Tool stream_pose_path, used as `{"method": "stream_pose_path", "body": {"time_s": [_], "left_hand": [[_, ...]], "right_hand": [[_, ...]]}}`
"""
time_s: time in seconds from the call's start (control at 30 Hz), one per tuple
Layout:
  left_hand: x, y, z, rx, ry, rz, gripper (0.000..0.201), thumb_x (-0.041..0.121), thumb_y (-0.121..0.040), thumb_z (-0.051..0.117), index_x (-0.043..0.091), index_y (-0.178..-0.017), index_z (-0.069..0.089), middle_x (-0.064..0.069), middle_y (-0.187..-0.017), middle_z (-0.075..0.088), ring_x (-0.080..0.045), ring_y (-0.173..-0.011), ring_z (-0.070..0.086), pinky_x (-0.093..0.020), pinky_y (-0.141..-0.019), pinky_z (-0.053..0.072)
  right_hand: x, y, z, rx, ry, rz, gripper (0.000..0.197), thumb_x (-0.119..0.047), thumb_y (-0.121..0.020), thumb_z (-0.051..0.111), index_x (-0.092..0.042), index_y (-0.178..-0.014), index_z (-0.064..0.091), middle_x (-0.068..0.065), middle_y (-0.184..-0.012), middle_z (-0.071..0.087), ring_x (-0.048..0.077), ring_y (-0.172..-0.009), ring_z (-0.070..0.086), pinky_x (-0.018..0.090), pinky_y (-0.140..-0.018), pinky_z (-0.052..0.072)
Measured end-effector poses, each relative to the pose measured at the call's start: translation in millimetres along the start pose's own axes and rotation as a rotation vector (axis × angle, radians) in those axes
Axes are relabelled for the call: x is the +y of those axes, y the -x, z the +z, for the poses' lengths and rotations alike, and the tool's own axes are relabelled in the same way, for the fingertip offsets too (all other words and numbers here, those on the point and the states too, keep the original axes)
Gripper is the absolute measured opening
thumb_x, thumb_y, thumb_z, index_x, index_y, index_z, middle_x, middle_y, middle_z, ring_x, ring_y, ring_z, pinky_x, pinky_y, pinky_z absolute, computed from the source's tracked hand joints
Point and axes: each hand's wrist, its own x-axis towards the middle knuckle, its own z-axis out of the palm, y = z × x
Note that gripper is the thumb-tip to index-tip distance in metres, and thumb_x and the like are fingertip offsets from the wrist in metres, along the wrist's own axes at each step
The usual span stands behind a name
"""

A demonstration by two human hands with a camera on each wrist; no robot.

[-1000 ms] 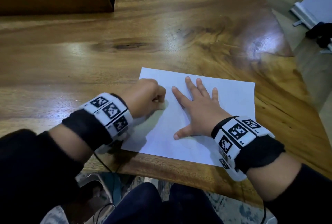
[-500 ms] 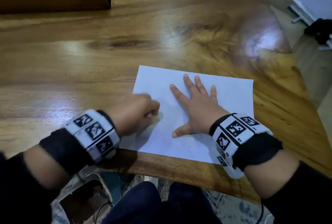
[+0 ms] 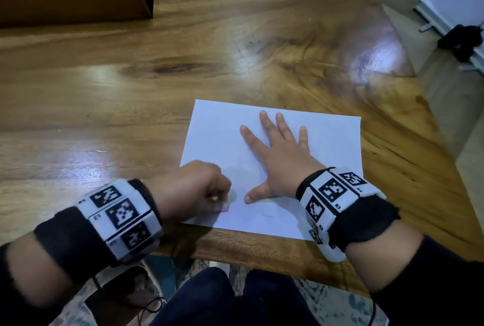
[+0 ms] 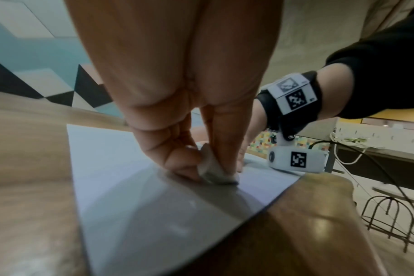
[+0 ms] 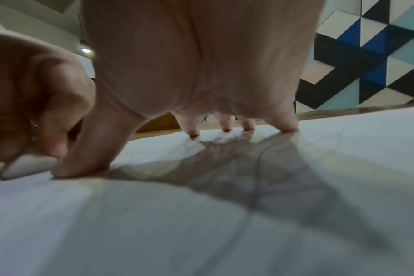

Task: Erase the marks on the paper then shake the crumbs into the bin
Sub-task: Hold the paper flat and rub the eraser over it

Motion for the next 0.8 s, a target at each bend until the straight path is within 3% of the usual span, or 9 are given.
{"method": "stream_pose_path", "body": {"time_s": [0.07,0.17,0.23,0.33,0.43,0.53,0.63,0.73,0.8], "left_hand": [[0,-9,-8,0.041,-0.011,-0.017,0.012,0.025,-0.076,0.062,0.015,-0.080,0.068,-0.007,-0.082,0.060,-0.020,-0.077,0.054,-0.025,-0.064,0.035],[-3,-35,-21,0.291,-0.056,-0.103,0.011,0.019,-0.078,0.061,0.012,-0.084,0.066,-0.004,-0.079,0.052,-0.026,-0.078,0.053,-0.026,-0.067,0.035],[-4,-39,-20,0.345,-0.049,-0.127,0.008,0.015,-0.078,0.061,0.011,-0.083,0.065,-0.004,-0.080,0.050,-0.026,-0.077,0.050,-0.027,-0.067,0.036],[-1,-12,-7,0.143,-0.039,-0.014,0.009,0.018,-0.078,0.059,0.011,-0.074,0.064,-0.010,-0.080,0.057,-0.030,-0.079,0.056,-0.030,-0.068,0.041],[3,-2,-3,-0.064,-0.047,0.022,0.007,0.020,-0.076,0.063,0.014,-0.078,0.067,-0.008,-0.086,0.063,-0.020,-0.079,0.056,-0.027,-0.069,0.041],[-3,-30,-19,0.142,-0.092,-0.061,0.008,0.014,-0.077,0.060,0.015,-0.084,0.064,-0.004,-0.080,0.054,-0.019,-0.077,0.048,-0.026,-0.067,0.035],[-6,-41,-20,0.326,-0.073,-0.117,0.002,0.017,-0.080,0.058,0.016,-0.080,0.058,-0.002,-0.080,0.046,-0.022,-0.075,0.045,-0.032,-0.070,0.043],[0,-11,-1,0.192,-0.024,-0.004,0.009,0.018,-0.079,0.054,0.016,-0.072,0.056,-0.004,-0.081,0.048,-0.023,-0.075,0.049,-0.030,-0.070,0.043],[3,2,5,0.048,-0.005,0.054,0.009,0.019,-0.079,0.057,0.013,-0.077,0.063,-0.004,-0.086,0.053,-0.020,-0.080,0.052,-0.024,-0.070,0.039]], "right_hand": [[0,0,0,0.005,0.002,-0.002,0.127,-0.071,-0.063,0.069,-0.036,-0.148,-0.019,0.005,-0.152,-0.037,0.031,-0.138,-0.034,0.062,-0.111,-0.011],[0,-1,1,0.012,0.003,0.000,0.128,-0.071,-0.062,0.070,-0.036,-0.147,-0.020,0.005,-0.152,-0.036,0.031,-0.139,-0.033,0.063,-0.111,-0.010],[0,-1,0,0.008,0.006,0.001,0.129,-0.071,-0.062,0.070,-0.036,-0.147,-0.020,0.005,-0.152,-0.037,0.031,-0.139,-0.034,0.063,-0.111,-0.010],[0,-1,0,0.002,-0.006,-0.002,0.129,-0.071,-0.062,0.070,-0.036,-0.147,-0.020,0.005,-0.151,-0.037,0.030,-0.138,-0.034,0.063,-0.111,-0.011],[0,0,0,0.005,0.003,-0.002,0.128,-0.071,-0.063,0.069,-0.036,-0.147,-0.020,0.005,-0.151,-0.038,0.031,-0.138,-0.034,0.063,-0.111,-0.011],[0,-1,1,0.008,0.001,-0.002,0.128,-0.071,-0.063,0.070,-0.037,-0.147,-0.021,0.004,-0.151,-0.038,0.030,-0.138,-0.035,0.063,-0.111,-0.011],[1,0,1,0.006,-0.003,0.000,0.128,-0.071,-0.062,0.070,-0.037,-0.146,-0.022,0.004,-0.151,-0.038,0.030,-0.138,-0.035,0.062,-0.111,-0.012],[1,-1,1,0.002,-0.005,-0.002,0.128,-0.071,-0.063,0.069,-0.036,-0.147,-0.021,0.004,-0.151,-0.039,0.030,-0.138,-0.035,0.062,-0.110,-0.012],[1,-1,2,0.002,0.000,-0.004,0.128,-0.072,-0.063,0.069,-0.036,-0.147,-0.021,0.005,-0.150,-0.039,0.030,-0.138,-0.036,0.063,-0.110,-0.012]]}}
